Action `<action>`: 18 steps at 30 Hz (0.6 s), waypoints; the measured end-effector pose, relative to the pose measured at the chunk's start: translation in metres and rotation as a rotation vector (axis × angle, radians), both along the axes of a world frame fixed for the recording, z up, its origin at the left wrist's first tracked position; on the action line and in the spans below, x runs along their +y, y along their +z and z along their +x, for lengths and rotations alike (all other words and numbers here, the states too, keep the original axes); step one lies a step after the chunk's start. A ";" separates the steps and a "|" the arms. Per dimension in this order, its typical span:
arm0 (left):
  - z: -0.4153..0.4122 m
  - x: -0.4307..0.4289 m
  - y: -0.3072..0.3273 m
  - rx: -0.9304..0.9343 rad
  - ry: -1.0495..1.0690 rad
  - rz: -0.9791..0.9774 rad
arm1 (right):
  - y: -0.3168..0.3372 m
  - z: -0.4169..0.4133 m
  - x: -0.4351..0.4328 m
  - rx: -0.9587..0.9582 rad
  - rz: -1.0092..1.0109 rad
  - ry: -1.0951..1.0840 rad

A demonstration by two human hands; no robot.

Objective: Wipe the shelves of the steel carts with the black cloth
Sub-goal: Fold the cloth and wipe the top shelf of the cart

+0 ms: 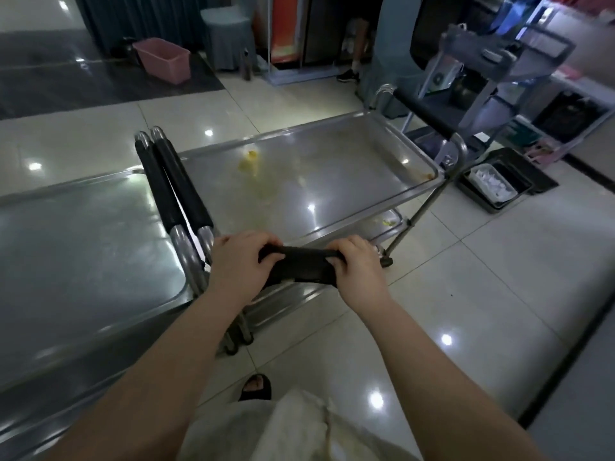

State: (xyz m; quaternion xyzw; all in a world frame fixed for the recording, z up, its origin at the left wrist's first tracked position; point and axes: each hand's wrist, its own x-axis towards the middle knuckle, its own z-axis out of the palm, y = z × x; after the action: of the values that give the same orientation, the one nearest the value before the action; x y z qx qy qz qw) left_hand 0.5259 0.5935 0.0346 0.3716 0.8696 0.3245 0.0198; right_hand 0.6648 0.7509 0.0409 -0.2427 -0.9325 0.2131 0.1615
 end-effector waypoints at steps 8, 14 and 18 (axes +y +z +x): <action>-0.070 0.048 -0.032 -0.270 -0.006 -0.103 | -0.023 -0.090 0.060 -0.177 -0.215 0.026; -0.118 0.094 -0.050 -0.315 0.223 -0.146 | -0.040 -0.180 0.127 -0.391 -0.335 0.213; -0.134 0.119 -0.083 -0.279 0.407 -0.269 | -0.072 -0.235 0.159 -0.533 -0.267 0.368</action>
State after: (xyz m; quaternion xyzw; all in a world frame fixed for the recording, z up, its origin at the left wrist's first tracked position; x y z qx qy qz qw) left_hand 0.3921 0.7128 -0.0488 0.1353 0.9505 0.2514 0.1230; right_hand 0.4294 0.9096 -0.0316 -0.1366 -0.9339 0.2880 -0.1619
